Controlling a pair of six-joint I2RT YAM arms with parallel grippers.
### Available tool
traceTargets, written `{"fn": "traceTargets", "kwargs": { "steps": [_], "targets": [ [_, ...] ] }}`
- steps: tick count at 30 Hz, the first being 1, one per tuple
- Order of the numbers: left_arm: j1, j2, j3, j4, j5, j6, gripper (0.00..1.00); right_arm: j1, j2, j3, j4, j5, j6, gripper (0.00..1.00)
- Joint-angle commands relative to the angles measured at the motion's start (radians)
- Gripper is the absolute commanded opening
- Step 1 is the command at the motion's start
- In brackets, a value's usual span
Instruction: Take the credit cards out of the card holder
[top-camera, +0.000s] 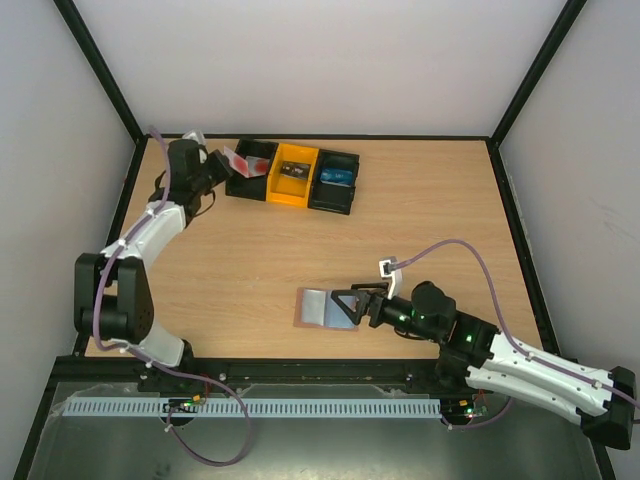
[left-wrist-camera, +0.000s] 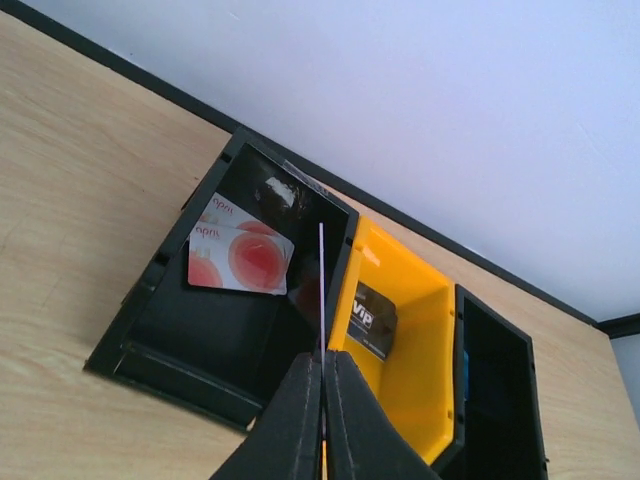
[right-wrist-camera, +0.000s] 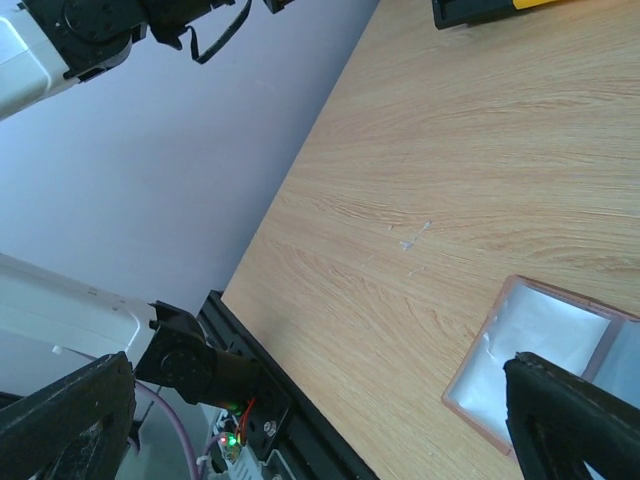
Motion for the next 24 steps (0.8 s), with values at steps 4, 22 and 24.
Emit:
{"fn": "traceTargets", "kwargs": {
  "steps": [4,22,24],
  "targets": [
    [0.004,0.156,0.075,0.096,-0.014,0.012,0.03,0.006,0.033,0.04,0.052,0.038,0.033,0.98],
    [0.001,0.522,0.331,0.132,0.055,0.026,0.03,0.006,0.131,0.08,0.048,0.086,0.025,0.98],
    [-0.003,0.545,0.34,0.14,0.059,0.025,0.03,0.006,0.141,0.081,0.046,0.095,0.021,0.98]
  ]
}}
